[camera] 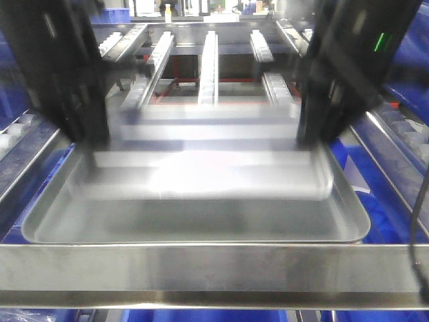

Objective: Grab silver tray and place in blue box
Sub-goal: 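Close both grippers on the tray rims and lift it up, then hold the lifted silver tray steady with both grippers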

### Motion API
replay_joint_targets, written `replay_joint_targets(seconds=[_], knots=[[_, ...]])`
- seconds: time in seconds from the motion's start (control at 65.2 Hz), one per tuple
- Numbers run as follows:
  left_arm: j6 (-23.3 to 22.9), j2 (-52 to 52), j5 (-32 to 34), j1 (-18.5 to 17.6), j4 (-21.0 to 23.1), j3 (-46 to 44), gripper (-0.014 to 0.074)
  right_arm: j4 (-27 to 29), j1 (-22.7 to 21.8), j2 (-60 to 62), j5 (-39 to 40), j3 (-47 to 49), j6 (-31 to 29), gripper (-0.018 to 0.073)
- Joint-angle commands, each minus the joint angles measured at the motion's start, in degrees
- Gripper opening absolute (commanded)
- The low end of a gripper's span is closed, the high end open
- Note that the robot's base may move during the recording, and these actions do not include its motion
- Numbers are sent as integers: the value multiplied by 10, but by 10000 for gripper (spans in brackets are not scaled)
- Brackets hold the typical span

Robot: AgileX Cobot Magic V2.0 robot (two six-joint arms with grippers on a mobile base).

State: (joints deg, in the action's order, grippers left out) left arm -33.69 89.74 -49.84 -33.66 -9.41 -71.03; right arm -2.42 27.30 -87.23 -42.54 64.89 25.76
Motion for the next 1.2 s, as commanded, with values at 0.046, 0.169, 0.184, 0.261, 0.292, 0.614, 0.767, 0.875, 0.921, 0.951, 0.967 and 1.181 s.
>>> replay_joint_targets(seconds=[0.046, 0.169, 0.184, 0.261, 0.292, 0.614, 0.767, 0.875, 0.921, 0.951, 0.967, 1.181], knots=[[-28, -67, -90, -28, -88, -72, -97, -30, -2, 75, -30, 19, -1, 57], [-36, -79, -146, -59, -110, -123, -97, -46, -1, 103, -65, 36, 10, 58], [-39, -79, -151, -65, -112, -129, -97, -51, 0, 105, -71, 40, 12, 58], [-47, -80, -170, -87, -116, -156, -97, -91, 15, 110, -118, 73, 28, 58], [-49, -80, -171, -93, -118, -161, -97, -109, 22, 110, -133, 85, 34, 58], [-77, -76, -173, -114, -139, -164, -97, -166, 76, 108, -159, 146, 70, 58], [-76, -76, -173, -114, -139, -164, -97, -166, 76, 108, -161, 146, 70, 58], [-76, -76, -173, -114, -135, -164, -98, -166, 76, 108, -162, 146, 70, 58], [-76, -76, -173, -114, -132, -164, -98, -166, 76, 108, -166, 146, 69, 58], [-76, -76, -171, -114, -132, -164, -98, -166, 76, 108, -167, 146, 69, 58], [-76, -76, -170, -114, -132, -164, -98, -166, 76, 108, -167, 146, 69, 58], [-76, -76, -170, -114, -132, -164, -98, -166, 76, 108, -167, 146, 69, 58]])
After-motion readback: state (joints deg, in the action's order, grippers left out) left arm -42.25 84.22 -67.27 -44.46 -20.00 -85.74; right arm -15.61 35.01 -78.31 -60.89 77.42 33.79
